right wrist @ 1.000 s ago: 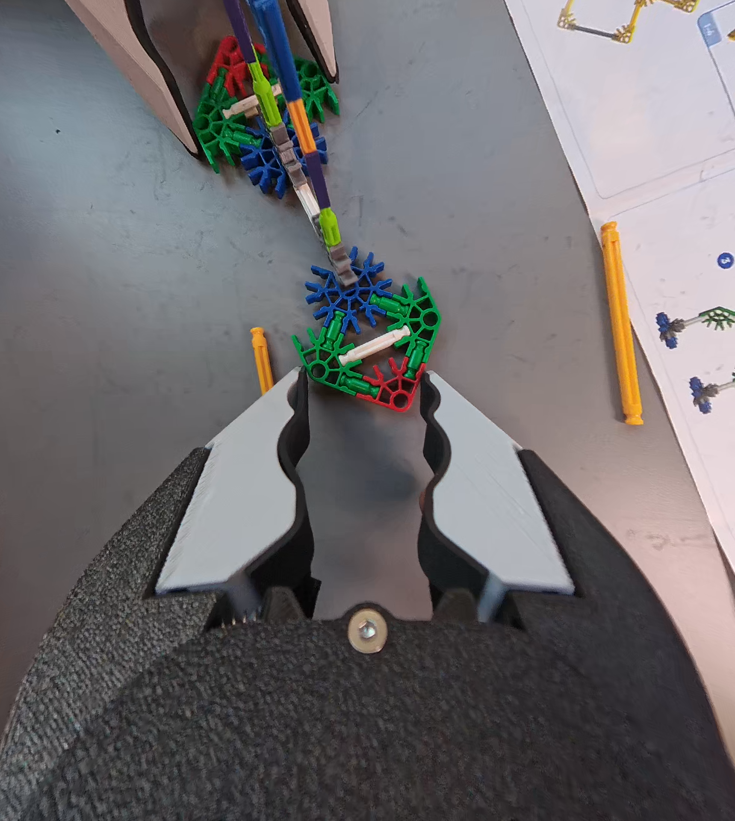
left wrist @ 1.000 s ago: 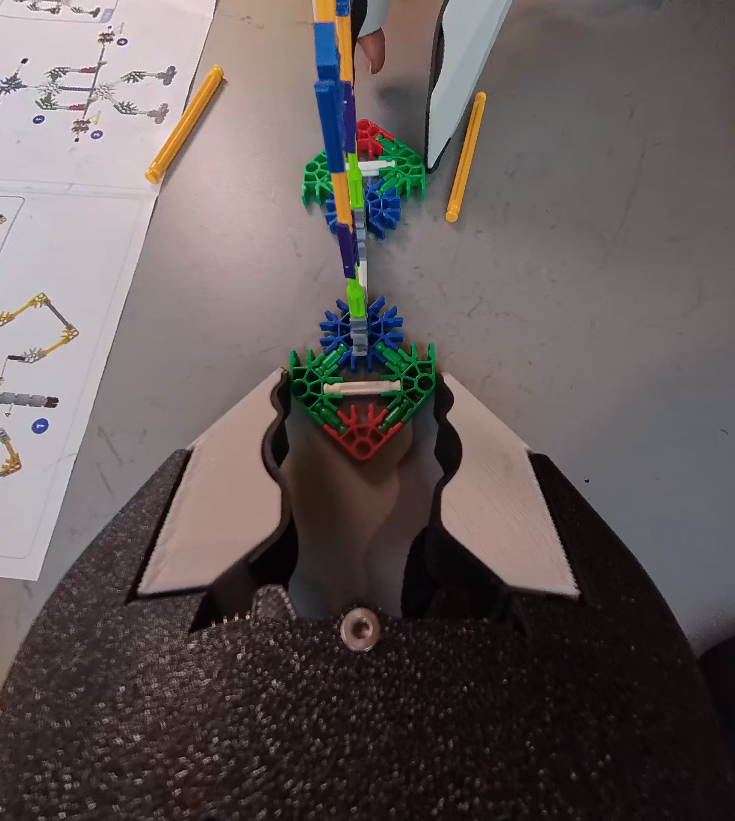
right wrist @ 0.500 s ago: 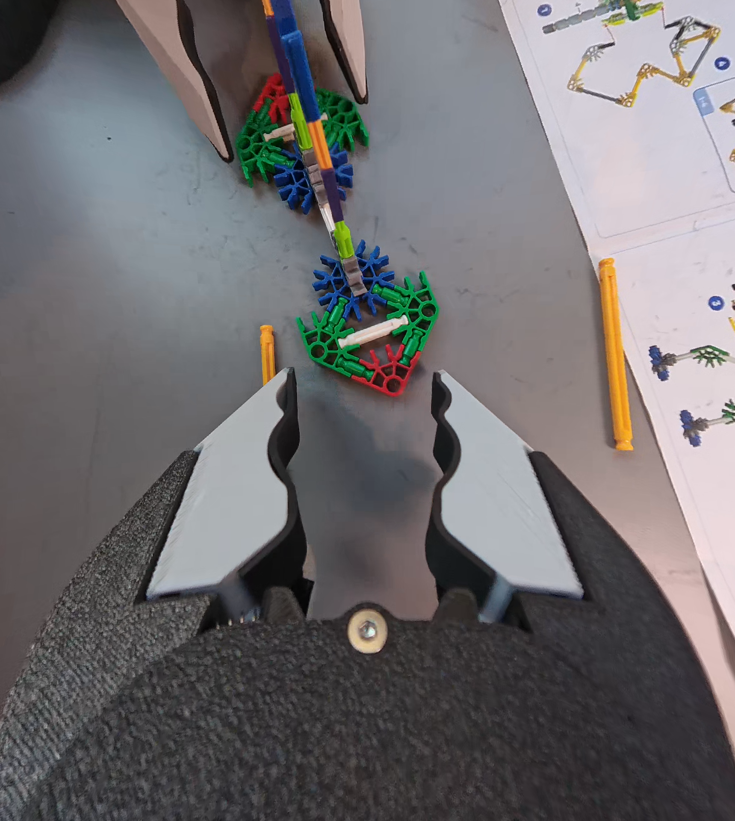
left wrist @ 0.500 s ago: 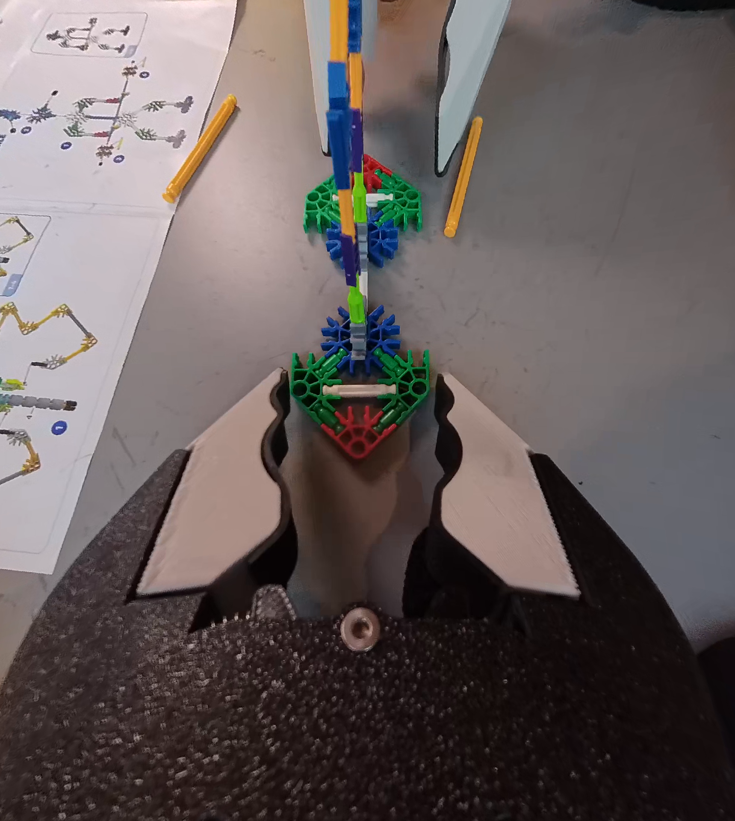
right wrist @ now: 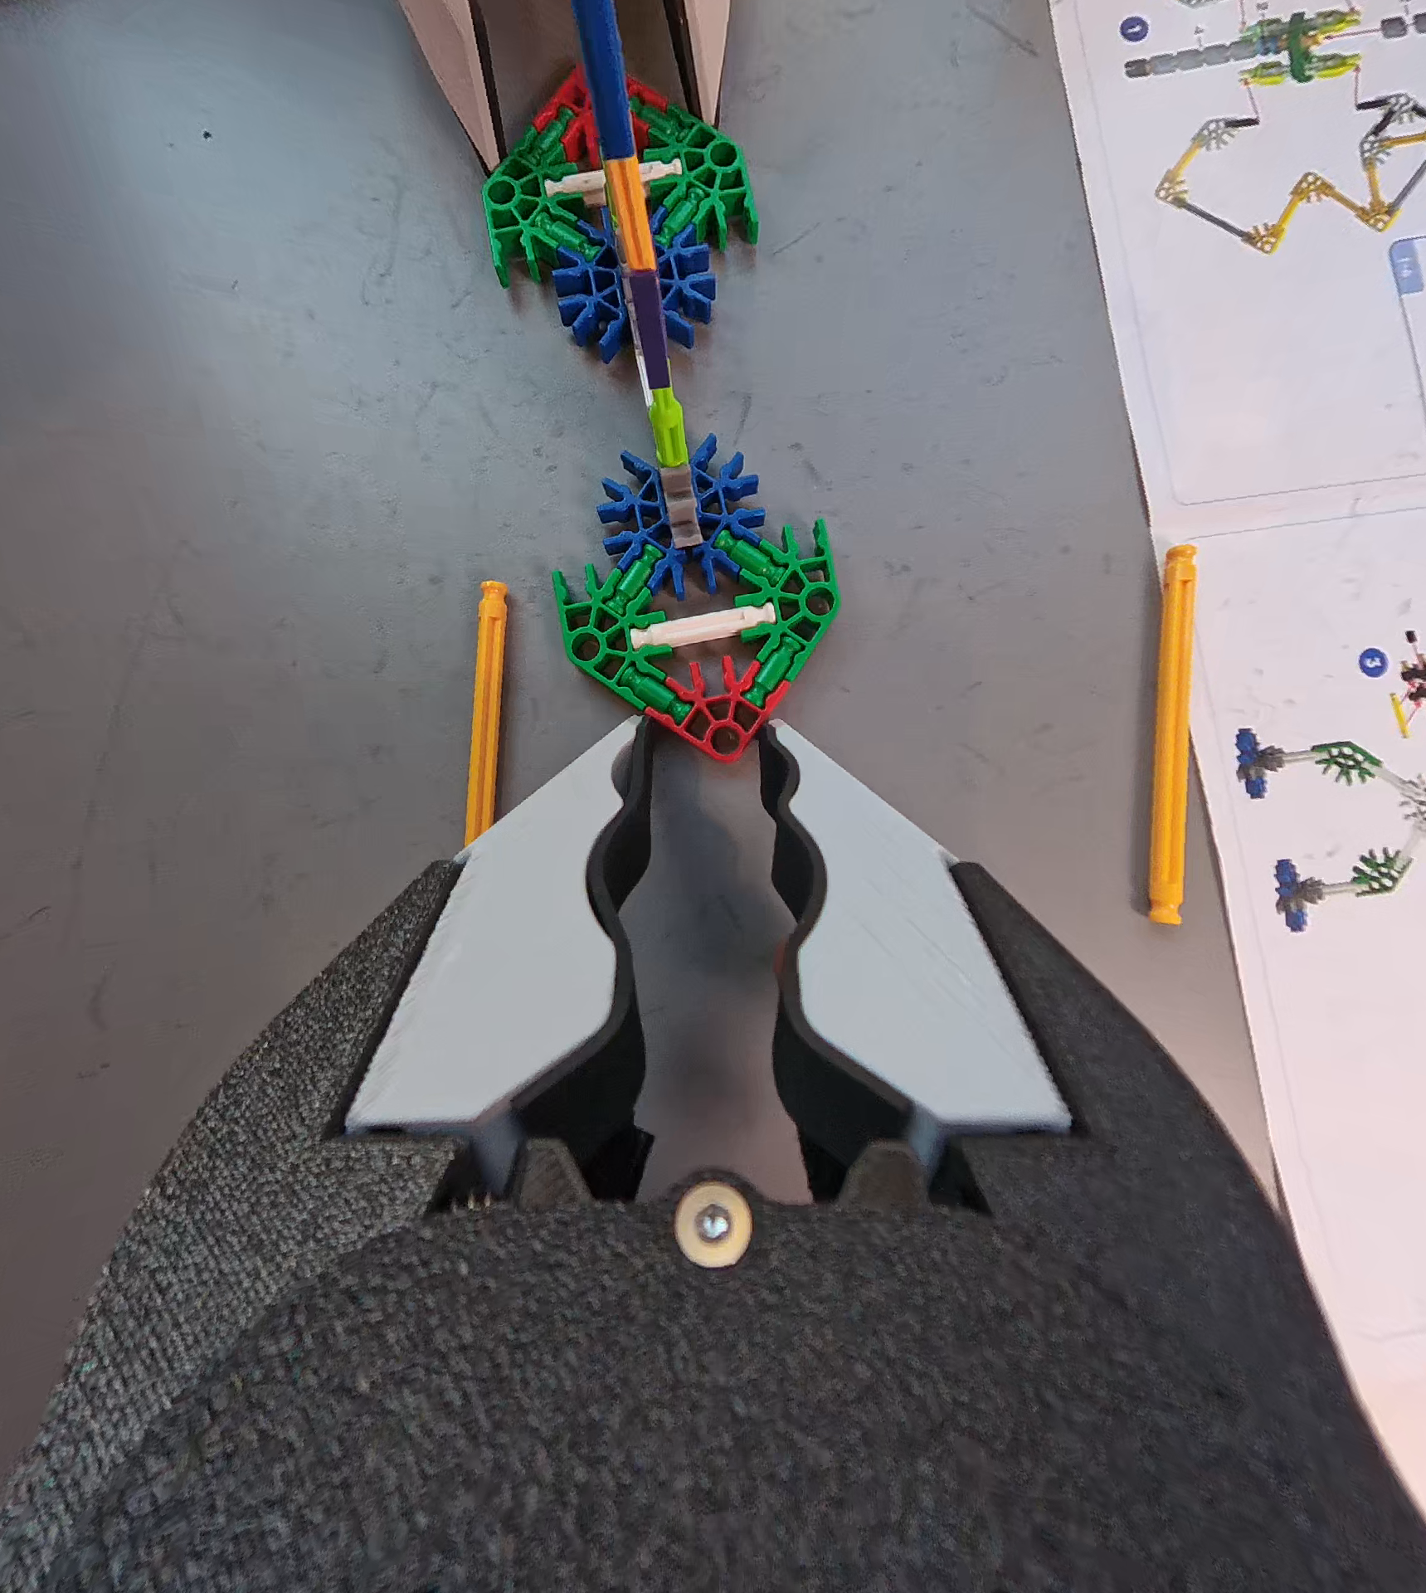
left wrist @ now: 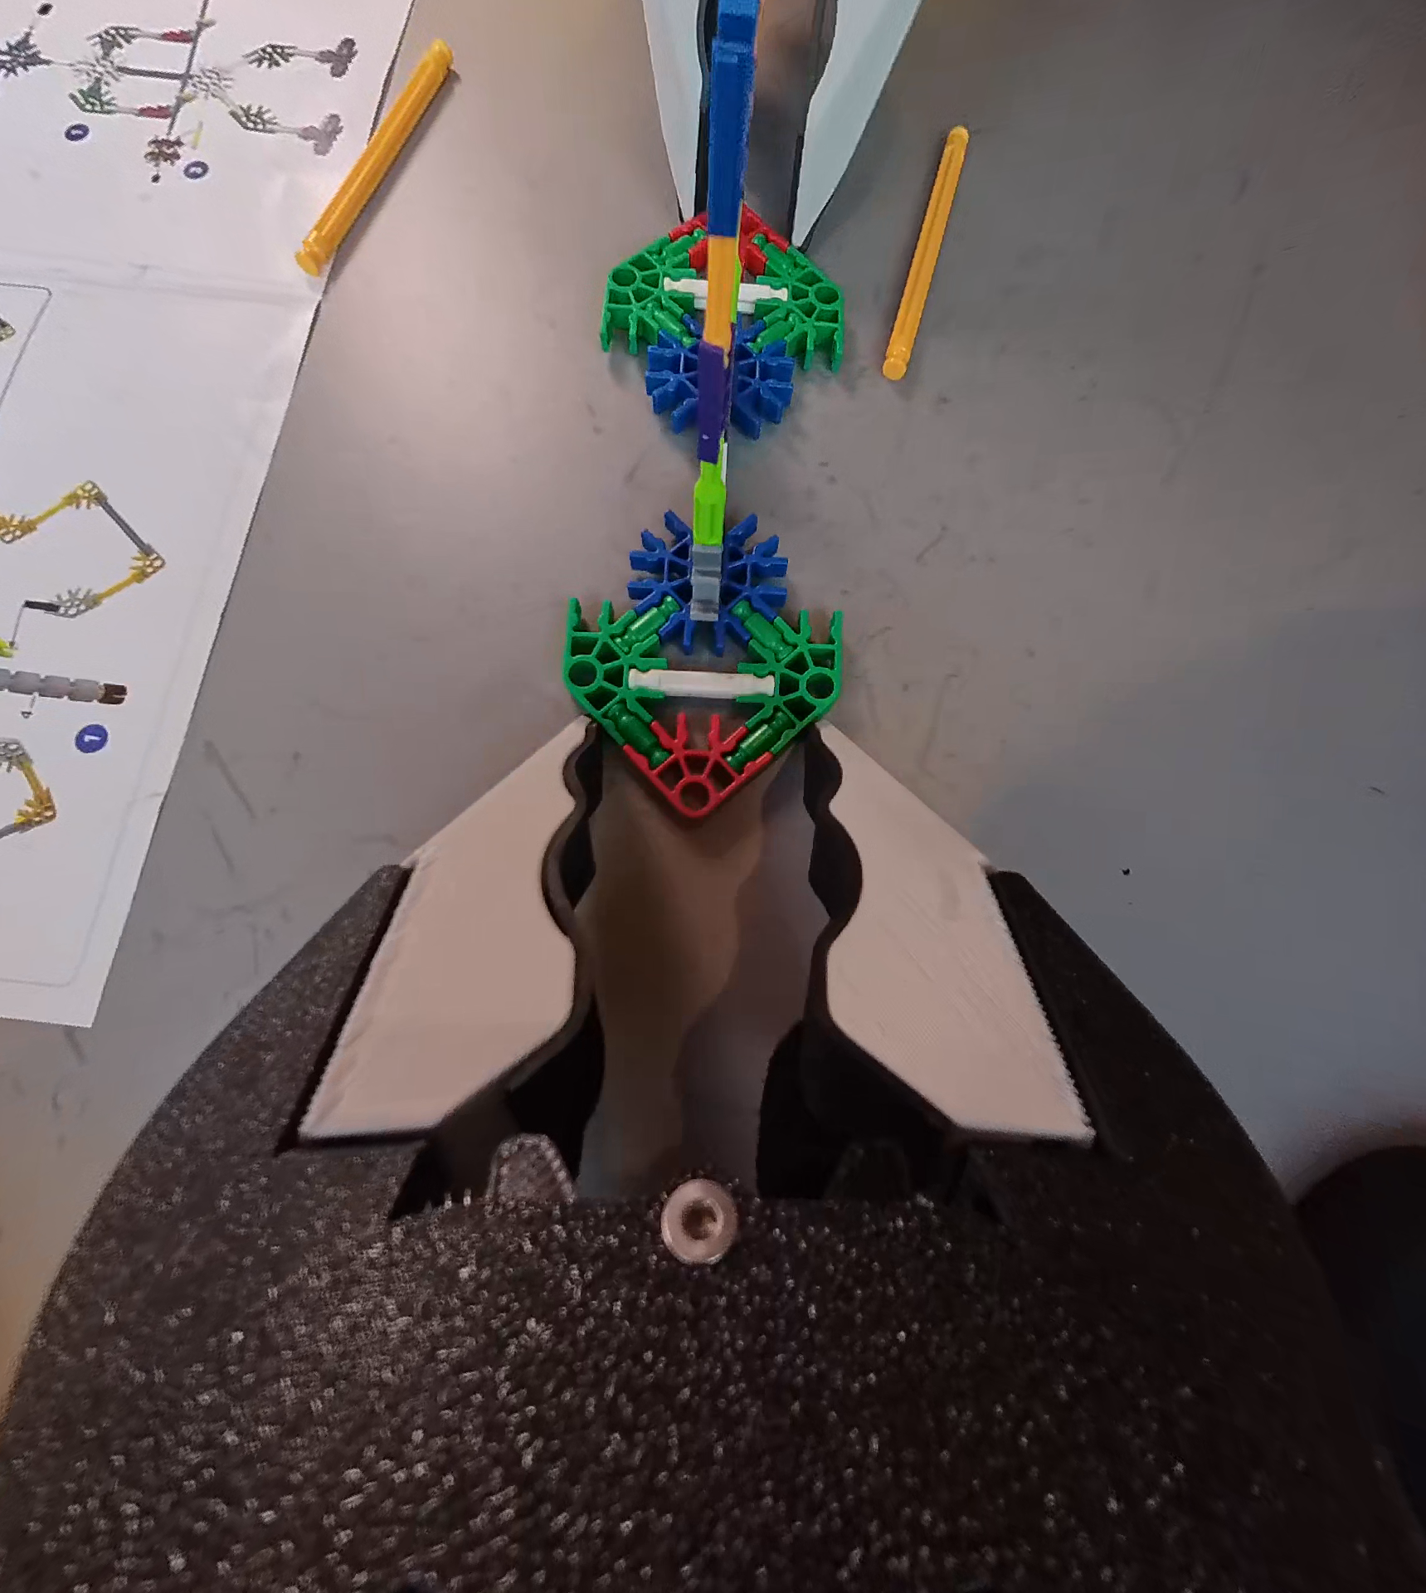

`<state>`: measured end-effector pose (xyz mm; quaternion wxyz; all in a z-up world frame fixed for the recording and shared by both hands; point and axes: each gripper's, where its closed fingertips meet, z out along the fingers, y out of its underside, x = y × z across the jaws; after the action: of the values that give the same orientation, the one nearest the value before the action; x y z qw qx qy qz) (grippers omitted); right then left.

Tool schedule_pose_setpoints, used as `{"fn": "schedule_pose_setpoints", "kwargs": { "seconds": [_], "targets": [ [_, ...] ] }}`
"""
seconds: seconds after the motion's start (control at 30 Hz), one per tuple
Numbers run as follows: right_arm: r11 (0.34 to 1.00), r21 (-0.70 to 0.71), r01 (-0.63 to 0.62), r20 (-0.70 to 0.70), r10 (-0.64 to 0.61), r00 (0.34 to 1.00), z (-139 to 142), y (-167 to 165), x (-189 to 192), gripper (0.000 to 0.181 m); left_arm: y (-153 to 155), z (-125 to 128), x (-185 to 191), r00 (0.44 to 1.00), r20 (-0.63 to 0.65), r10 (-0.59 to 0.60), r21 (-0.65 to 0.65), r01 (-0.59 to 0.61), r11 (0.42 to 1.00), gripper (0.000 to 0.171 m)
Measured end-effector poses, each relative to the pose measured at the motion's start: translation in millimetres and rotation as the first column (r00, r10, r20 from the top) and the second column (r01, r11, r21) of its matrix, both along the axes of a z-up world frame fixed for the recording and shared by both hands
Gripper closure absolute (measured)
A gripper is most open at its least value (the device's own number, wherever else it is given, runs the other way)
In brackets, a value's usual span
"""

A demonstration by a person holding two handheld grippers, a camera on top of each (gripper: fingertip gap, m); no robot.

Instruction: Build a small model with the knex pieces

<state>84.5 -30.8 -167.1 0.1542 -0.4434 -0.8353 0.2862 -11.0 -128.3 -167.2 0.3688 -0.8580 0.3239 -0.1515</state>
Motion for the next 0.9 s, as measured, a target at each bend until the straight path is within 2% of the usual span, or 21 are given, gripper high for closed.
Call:
{"fn": "schedule_pose_setpoints", "kwargs": {
  "seconds": [0.4, 0.6, 0.7, 0.8, 0.9],
  "targets": [
    [0.999, 0.047, -0.027, 0.031, 0.026, 0.999, 0.5, -3.4, -3.0, 0.161, 2.3, 0.0, 1.3, 0.999, -0.037, -0.007, -0.03, 0.006, 1.0, 0.126],
    [0.999, 0.032, -0.004, 0.033, 0.003, 0.999, 0.2, -1.8, -1.9, 0.158, 1.6, 0.0, 0.2, 1.0, -0.017, 0.002, -0.014, -0.002, 1.0, 0.125],
    [1.0, -0.006, 0.001, 0.045, 0.0, 0.999, 3.4, -0.8, 2.3, 0.149, 1.0, 1.0, -1.5, 1.0, -0.021, 0.004, 0.015, -0.004, 1.0, 0.125],
    [0.998, -0.035, 0.061, 0.021, -0.06, 0.998, 18.2, 15.5, 1.5, 0.149, -0.1, 8.8, -7.9, 1.0, -0.007, 0.024, 0.048, -0.024, 0.999, 0.12],
    [0.975, 0.028, 0.22, -0.091, -0.217, 0.972, 36.6, 54.9, -21.6, 0.151, 1.6, 19.8, -10.0, 0.998, 0.05, 0.045, 0.072, -0.048, 0.996, 0.113]
  ]
}}
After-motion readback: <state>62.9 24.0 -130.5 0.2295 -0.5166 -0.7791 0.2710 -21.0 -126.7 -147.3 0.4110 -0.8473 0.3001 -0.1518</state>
